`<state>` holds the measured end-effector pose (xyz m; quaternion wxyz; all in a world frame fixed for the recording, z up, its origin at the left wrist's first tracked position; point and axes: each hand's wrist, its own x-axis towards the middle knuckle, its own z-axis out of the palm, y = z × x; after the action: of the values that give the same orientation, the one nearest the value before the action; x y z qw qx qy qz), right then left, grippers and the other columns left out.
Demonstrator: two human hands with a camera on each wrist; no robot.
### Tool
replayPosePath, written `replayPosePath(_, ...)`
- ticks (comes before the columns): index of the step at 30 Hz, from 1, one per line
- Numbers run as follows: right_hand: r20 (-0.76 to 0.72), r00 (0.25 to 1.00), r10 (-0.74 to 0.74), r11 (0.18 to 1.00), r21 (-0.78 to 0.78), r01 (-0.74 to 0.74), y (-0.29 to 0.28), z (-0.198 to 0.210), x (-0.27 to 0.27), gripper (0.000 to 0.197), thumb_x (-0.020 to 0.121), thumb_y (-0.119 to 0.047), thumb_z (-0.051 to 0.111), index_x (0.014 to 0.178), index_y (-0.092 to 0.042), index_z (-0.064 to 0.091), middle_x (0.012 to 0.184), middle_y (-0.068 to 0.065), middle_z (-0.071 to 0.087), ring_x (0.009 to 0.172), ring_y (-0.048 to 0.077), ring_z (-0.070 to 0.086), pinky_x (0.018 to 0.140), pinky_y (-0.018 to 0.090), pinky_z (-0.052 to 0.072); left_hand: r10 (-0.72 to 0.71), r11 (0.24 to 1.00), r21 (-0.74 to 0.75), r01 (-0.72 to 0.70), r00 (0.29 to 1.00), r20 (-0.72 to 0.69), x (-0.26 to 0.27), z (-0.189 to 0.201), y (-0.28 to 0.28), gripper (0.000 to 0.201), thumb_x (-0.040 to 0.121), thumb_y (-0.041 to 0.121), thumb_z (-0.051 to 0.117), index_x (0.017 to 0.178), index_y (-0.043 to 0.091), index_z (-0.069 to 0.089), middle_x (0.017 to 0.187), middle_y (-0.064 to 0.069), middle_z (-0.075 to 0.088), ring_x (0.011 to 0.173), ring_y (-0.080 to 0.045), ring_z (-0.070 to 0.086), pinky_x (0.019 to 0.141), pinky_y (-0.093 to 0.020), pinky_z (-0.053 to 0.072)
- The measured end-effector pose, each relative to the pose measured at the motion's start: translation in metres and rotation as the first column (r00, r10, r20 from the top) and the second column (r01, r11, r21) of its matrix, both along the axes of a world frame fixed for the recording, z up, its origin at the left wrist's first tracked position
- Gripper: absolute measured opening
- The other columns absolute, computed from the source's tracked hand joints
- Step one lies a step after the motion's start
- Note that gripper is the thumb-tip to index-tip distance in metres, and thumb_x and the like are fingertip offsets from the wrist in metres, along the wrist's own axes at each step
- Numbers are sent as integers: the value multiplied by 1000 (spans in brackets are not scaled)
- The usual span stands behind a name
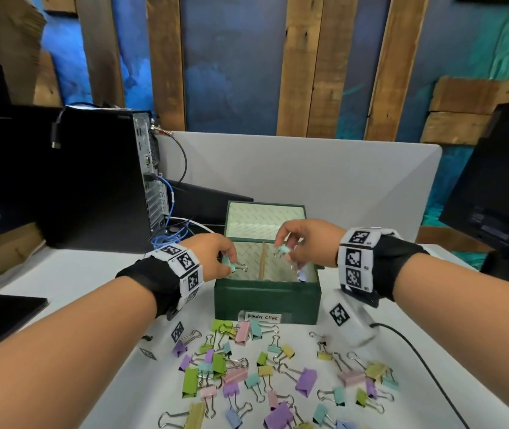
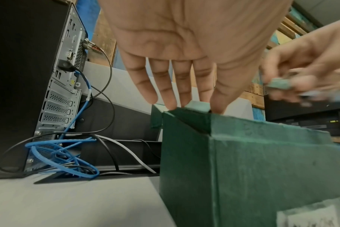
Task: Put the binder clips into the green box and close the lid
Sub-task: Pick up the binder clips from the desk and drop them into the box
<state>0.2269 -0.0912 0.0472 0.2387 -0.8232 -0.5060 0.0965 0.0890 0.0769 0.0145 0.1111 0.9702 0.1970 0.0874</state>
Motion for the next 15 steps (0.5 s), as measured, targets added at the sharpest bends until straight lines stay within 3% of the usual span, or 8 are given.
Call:
replayPosePath(2,39,997,-61,996,66,59,11,-2,8,21,84,-7,64,86,-27,56,85,-4,56,64,13,61,41,7,39,-27,1000,5,27,999,-26,-1,0,-1,22,82,27,65,104,28,65,107,10,54,105,-14,58,88,-28,49)
replayPosePath(5,72,991,-117,993,30,115,23,-12,16,24,82,-3,61,88,-26,55,90,-1,56,76,17,59,68,29,57,-44,999,21,44,998,-38,-2,-1,0,22,83,28,65,105,29,65,118,8,58,109,-14,56,93,-29,48)
replayPosePath(7,64,993,-104,994,-37,106,25,-18,18,28,82,2,54,90,-25,56,94,-1,58,83,18,58,80,34,55,-47,999,25,48,998,-46,-3,-1,2,22,84,28,64,106,29,65,122,7,59,111,-14,56,94,-29,47)
replayPosePath(11,0,998,-61,995,-77,61,19,-24,16,29,85,0,51,92,-27,59,104,-5,57,88,15,59,68,23,55,-55,998,37,56,997,-46,-9,0,3,32,84,29,64,115,32,60,133,8,52,118,-14,52,99,-30,44)
replayPosePath(15,136,990,23,998,-62,-15,3,-17,3,21,87,-8,54,93,-27,62,93,-14,57,70,1,51,65,10,42,-121,991,47,122,993,-11,-18,9,-11,33,83,32,63,115,32,59,122,8,52,108,-13,56,94,-30,48)
